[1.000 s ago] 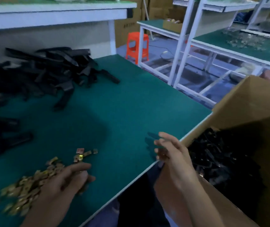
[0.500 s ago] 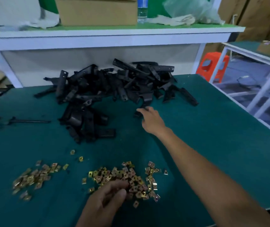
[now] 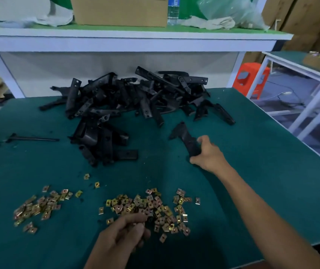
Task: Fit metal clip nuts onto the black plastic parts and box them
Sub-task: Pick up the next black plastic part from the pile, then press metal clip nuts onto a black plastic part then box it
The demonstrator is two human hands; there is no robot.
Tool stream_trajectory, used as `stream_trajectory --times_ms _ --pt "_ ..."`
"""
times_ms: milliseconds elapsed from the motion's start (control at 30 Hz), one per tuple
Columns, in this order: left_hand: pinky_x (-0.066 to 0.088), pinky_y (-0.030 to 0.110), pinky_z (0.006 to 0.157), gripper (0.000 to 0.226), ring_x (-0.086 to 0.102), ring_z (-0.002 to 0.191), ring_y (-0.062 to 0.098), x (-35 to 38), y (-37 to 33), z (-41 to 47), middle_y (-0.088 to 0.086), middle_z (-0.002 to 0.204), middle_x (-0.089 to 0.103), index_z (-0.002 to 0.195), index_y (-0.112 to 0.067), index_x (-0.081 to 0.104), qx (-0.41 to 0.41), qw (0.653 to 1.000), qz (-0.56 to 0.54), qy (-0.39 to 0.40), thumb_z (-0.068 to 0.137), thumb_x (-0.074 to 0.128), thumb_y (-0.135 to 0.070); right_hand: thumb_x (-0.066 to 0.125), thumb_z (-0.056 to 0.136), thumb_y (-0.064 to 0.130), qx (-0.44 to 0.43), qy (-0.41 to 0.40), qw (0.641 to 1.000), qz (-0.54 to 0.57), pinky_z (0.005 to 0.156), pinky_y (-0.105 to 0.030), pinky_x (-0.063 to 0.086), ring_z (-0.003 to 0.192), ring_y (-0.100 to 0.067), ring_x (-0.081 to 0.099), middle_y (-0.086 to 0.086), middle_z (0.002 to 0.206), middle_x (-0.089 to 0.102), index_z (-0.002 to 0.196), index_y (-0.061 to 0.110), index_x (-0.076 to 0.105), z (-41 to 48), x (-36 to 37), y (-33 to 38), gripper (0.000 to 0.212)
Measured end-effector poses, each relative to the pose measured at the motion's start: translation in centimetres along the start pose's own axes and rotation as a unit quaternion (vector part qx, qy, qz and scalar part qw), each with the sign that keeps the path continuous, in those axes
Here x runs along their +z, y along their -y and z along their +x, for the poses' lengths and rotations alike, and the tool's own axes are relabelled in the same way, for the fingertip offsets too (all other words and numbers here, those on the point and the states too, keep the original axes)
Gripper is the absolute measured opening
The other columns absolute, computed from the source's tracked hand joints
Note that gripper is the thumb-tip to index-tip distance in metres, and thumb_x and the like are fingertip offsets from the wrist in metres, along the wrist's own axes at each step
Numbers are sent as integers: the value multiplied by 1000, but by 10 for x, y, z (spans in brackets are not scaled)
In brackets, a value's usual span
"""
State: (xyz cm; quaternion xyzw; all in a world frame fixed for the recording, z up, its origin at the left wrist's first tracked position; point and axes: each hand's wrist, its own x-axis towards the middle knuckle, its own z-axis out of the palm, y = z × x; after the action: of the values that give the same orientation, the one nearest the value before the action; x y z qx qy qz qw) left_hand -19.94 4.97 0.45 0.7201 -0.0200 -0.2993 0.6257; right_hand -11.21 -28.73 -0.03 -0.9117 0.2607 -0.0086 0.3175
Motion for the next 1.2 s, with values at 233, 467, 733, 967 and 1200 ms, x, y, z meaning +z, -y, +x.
stream_trajectory --times_ms 233,467,733,967,1200 --pt "53 21 73 25 70 86 11 24 -7 -3 -5 96 76 96 -42 75 58 997 48 25 98 58 -24 60 94 7 65 -27 946 315 67 -31 53 71 -13 64 -12 90 71 126 24 61 -104 -50 -47 36" --pt "53 24 92 42 68 108 5 60 -42 10 -11 114 74 121 -34 68 128 988 -32 80 82 65 -52 68 95 7 -166 66 962 205 63 -13 47 56 -11 61 12 72 68 114 46 71 -200 -78 -37 44" --pt "59 25 66 32 68 79 11 115 -70 34 2 95 76 110 -17 73 95 972 -156 149 84 66 -35 80 83 41 -170 -3 864 473 98 -27 52 125 -20 63 -2 137 65 141 34 57 -208 -52 -43 63" --pt "38 29 99 36 43 114 18 120 -26 85 -1 123 58 135 -27 62 295 803 517 -36 106 42 -37 57 92 34 24 -128 741 659 84 -28 55 98 -20 65 -11 119 71 124 20 70 -195 -30 -60 37" --pt "38 30 91 17 38 100 12 120 -13 87 -9 106 56 99 -28 65 341 780 524 -25 101 50 -34 59 89 31 67 -82 606 788 67 -22 59 91 -14 75 -5 112 75 121 15 67 -197 -8 -61 37"
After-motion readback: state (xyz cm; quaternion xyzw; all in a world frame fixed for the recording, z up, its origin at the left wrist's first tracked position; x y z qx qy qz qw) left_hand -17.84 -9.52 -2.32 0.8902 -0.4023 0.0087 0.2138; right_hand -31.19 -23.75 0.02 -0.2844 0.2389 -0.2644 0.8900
